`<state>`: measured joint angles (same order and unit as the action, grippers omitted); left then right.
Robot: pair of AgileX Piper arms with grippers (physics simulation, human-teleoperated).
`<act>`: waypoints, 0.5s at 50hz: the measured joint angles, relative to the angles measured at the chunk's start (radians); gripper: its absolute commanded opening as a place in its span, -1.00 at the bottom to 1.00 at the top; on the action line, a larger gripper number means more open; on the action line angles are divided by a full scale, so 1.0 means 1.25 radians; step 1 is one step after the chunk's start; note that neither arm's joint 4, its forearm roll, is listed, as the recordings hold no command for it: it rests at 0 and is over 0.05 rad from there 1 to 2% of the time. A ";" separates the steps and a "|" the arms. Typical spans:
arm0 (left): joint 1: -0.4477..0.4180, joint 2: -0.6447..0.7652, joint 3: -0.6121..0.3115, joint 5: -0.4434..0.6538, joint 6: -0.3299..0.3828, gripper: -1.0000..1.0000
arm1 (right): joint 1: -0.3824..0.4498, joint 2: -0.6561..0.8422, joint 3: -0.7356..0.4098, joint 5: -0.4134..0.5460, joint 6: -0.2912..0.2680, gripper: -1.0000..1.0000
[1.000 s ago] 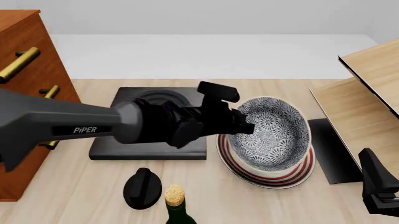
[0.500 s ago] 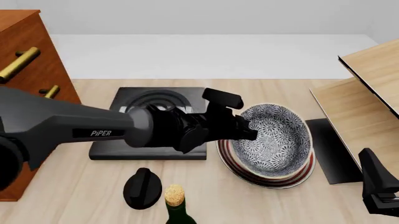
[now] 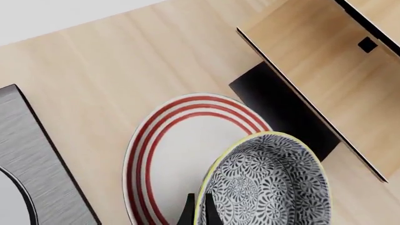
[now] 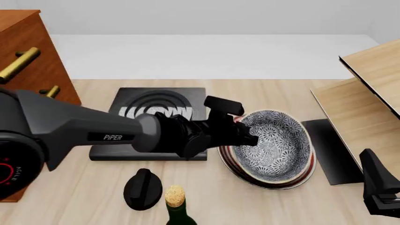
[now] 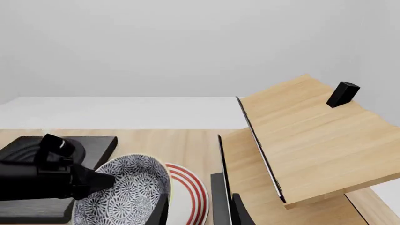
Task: Pick up the akita bowl and put it on the plate.
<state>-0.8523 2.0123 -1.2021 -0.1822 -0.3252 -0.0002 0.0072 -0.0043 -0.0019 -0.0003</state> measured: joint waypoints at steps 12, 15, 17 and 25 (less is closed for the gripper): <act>0.001 0.004 0.004 -0.008 -0.005 -1.00 | 0.000 0.000 0.000 0.000 0.000 1.00; 0.002 0.005 0.004 -0.009 -0.006 -1.00 | 0.000 0.000 0.000 0.000 0.000 1.00; 0.003 0.006 0.003 -0.009 -0.005 -1.00 | 0.000 0.000 0.000 0.000 0.000 1.00; 0.010 0.006 0.001 -0.010 -0.005 -1.00 | 0.000 0.000 0.000 0.000 0.000 1.00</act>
<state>-0.8394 2.0198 -1.2012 -0.1942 -0.3311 -0.0003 0.0072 -0.0043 -0.0019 -0.0003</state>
